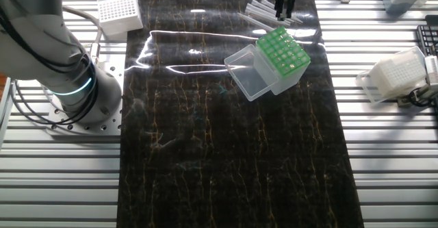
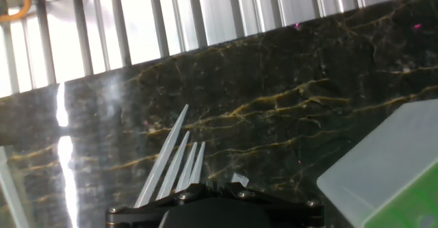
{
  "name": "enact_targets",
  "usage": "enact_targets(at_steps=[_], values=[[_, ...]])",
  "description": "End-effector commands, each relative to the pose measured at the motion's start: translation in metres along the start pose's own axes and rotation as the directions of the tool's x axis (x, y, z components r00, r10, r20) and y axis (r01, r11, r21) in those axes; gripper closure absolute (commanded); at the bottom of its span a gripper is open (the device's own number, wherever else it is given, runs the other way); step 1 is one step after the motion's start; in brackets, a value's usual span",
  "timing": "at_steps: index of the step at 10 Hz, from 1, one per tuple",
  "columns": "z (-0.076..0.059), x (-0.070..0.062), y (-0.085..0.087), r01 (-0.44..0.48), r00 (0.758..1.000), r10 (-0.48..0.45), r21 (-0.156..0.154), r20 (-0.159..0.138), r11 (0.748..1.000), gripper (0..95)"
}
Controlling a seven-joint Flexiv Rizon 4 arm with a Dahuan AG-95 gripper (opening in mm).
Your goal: Insert a large pipette tip into the holder for large pipette tips
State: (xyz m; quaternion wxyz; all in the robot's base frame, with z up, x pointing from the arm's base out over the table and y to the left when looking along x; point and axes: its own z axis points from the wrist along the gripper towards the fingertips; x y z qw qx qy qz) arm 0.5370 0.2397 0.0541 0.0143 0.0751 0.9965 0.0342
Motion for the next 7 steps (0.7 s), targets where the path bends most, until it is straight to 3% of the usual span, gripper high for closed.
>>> enact_targets(at_steps=[1,5,7], values=[[-0.007,0.006,-0.002,0.025,1.000,-0.024,0.002,-0.018,1.000,95.0],[-0.034,0.009,0.001,0.035,0.993,-0.033,0.012,-0.113,0.999,95.0],[-0.034,0.011,0.007,0.017,0.993,-0.014,0.016,-0.118,1.000,95.0]])
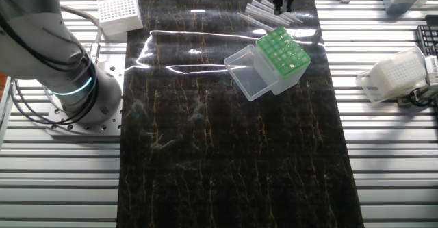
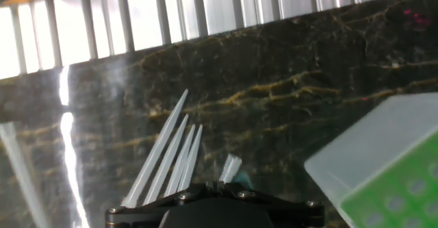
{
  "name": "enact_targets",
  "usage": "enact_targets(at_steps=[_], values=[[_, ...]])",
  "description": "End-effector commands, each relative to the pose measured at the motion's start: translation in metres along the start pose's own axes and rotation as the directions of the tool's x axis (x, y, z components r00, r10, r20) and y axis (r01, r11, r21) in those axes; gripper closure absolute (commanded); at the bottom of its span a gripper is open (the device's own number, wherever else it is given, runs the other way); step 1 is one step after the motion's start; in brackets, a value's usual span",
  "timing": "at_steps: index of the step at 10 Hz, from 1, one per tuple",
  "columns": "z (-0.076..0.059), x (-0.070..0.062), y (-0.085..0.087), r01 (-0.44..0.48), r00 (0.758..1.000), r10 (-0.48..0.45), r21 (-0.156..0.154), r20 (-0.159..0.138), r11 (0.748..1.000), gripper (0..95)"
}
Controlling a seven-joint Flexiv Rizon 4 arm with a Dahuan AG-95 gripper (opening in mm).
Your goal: Insert a large pipette tip into the holder for large pipette tips
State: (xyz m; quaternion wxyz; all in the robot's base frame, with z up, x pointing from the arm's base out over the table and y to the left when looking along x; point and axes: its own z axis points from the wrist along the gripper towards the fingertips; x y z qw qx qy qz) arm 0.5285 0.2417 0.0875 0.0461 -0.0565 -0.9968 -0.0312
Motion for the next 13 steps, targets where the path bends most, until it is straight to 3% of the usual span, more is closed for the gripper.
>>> enact_targets(at_steps=[1,6,13], values=[[0.001,0.003,0.010,-0.029,1.000,0.029,0.001,0.005,1.000,95.0],[0.015,-0.010,0.020,-0.058,0.998,0.058,-0.010,0.008,0.998,95.0],[0.036,0.006,0.005,-0.041,0.999,0.042,-0.008,0.025,0.999,95.0]])
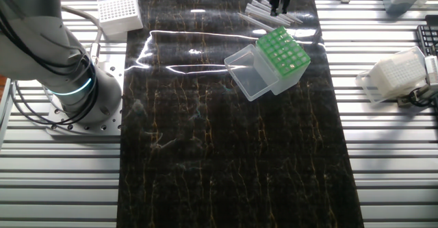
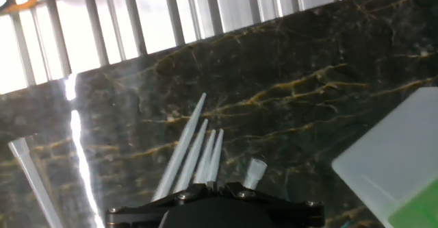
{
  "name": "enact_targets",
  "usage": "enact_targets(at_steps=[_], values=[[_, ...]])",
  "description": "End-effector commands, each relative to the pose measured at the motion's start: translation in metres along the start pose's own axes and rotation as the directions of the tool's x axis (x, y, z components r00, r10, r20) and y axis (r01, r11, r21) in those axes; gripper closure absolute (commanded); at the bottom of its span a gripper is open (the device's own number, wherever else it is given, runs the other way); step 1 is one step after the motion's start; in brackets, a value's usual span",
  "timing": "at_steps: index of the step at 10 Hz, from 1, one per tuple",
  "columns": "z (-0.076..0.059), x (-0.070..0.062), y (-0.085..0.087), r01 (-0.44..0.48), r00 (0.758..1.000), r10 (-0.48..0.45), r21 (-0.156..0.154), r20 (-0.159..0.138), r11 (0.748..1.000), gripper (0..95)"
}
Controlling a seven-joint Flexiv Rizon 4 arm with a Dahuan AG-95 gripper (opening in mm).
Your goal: Insert a large pipette tip into the holder for large pipette tips
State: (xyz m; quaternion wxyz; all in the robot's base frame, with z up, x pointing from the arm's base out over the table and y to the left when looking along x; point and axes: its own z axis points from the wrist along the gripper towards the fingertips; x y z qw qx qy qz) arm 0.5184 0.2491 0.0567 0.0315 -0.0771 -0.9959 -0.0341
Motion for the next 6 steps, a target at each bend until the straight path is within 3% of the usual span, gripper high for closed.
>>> enact_targets(at_steps=[1,6], values=[[0.010,-0.002,0.000,0.000,1.000,0.000,0.001,0.002,1.000,95.0],[0.022,0.003,-0.005,0.001,1.000,-0.001,0.011,0.010,1.000,95.0]])
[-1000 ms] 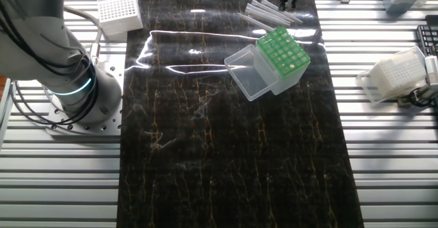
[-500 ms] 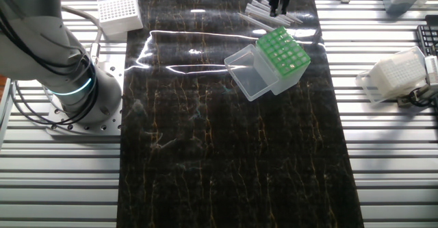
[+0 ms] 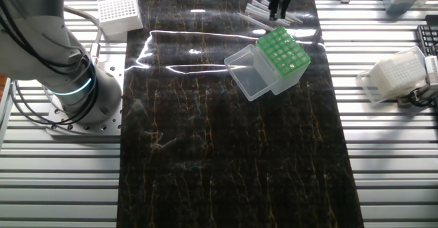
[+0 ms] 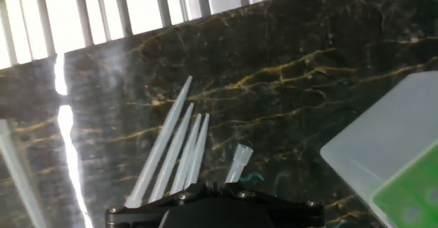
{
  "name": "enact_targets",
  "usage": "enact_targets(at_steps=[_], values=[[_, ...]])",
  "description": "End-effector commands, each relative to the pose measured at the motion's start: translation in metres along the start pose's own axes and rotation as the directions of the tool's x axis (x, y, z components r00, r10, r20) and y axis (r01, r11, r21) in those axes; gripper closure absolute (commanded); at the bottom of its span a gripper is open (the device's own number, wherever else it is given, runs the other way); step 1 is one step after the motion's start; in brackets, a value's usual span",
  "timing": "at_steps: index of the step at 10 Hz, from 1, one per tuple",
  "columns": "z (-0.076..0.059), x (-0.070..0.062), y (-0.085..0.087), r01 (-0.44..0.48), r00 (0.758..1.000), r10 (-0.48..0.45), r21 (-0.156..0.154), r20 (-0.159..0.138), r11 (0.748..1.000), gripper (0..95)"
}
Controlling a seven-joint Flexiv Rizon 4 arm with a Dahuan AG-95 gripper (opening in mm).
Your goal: Insert a large pipette tip into the holder for large pipette tips
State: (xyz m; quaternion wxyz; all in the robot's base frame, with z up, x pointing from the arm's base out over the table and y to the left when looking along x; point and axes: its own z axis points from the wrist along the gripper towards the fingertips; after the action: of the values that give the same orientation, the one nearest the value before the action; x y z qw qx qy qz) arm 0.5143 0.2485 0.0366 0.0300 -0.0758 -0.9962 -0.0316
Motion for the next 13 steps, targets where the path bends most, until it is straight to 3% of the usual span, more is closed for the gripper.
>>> enact_targets(at_steps=[1,6,7,11,13], values=[[0.0031,0.0029,-0.0054,-0.003,1.000,0.003,0.005,0.013,1.000,95.0],[0.0032,0.0044,-0.0134,-0.005,1.000,0.005,0.005,0.017,1.000,95.0],[0.0033,0.0044,-0.0134,-0.003,1.000,0.003,0.005,0.017,1.000,76.0],[0.0035,0.0044,-0.0134,-0.008,1.000,0.008,0.003,0.016,1.000,76.0],[0.0046,0.0036,-0.0131,-0.074,0.997,0.074,-0.001,0.023,0.997,76.0]])
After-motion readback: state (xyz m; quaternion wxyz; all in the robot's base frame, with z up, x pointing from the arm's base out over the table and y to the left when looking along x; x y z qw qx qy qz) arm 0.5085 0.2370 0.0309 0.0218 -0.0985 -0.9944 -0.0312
